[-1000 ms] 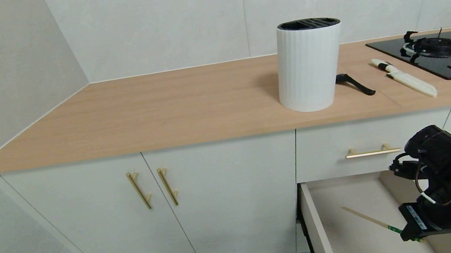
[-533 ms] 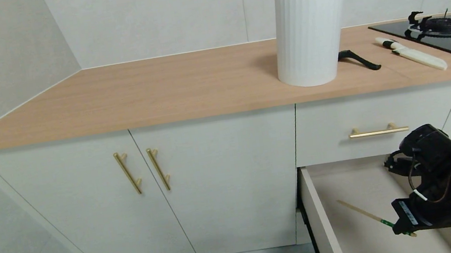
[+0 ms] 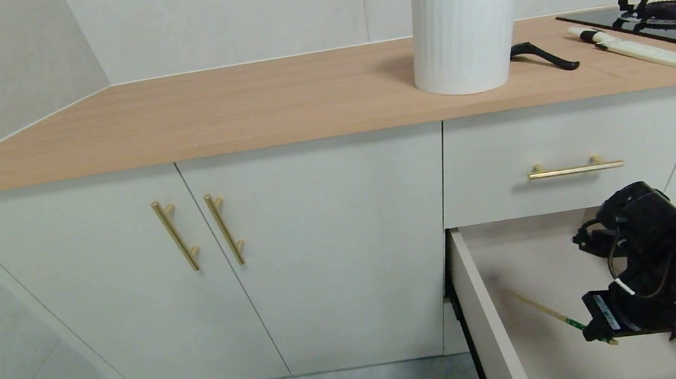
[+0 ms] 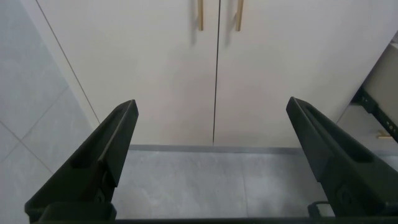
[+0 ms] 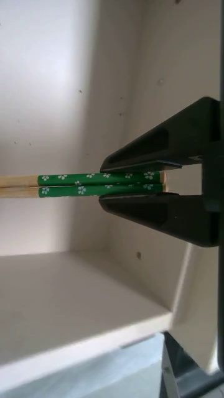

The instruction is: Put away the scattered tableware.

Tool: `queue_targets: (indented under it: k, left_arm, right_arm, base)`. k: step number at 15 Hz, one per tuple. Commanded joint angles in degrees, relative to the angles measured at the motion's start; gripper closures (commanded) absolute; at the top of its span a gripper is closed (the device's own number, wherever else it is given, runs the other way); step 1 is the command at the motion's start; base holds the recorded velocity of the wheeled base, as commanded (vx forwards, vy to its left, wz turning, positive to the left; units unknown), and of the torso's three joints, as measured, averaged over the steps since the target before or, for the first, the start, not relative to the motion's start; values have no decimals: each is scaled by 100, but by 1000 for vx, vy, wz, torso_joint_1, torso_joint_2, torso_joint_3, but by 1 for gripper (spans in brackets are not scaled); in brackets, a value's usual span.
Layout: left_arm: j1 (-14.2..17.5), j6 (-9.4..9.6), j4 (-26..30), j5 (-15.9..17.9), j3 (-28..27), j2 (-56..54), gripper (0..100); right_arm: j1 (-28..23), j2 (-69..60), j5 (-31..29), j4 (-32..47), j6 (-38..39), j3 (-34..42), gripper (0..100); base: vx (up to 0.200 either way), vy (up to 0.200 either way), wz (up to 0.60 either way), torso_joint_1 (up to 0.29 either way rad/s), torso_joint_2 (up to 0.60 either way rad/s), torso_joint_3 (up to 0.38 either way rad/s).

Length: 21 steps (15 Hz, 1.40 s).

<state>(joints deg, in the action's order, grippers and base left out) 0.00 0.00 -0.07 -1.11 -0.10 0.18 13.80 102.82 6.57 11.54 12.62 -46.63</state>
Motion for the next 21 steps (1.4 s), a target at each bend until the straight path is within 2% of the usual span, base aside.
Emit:
queue_targets:
  k: [1,4,8,10,16,21]
  left_arm:
    - [0,0,-1,-3,1,-1,0]
    - [0,0,-1,-3,1,-1,0]
    - [0,0,-1,-3,1,-1,0]
    - [0,0,-1,-3,1,-1,0]
    - [0,0,-1,-3,1,-1,0]
    - [0,0,-1,-3,1,-1,0]
  right_arm:
    - [70,125,-42,-276,-5,-136,100]
    - [158,775,-341,-557,92,-848,100]
    - [413,1751,-1061,-662,452,-1164,100]
    - [431,1962,-1272,-961,769,-1147,100]
    - [457,2542,-1606,-1075,786,-1103,100]
    - [457,2735,-1606,-1286,786,-1085,100]
  base:
    - [0,0,0,0,0,0]
    - [0,0,0,0,0,0]
    - [0,0,0,0,0,0]
    - [0,0,0,0,0,0]
    - [0,0,0,0,0,0]
    - [0,0,0,0,0,0]
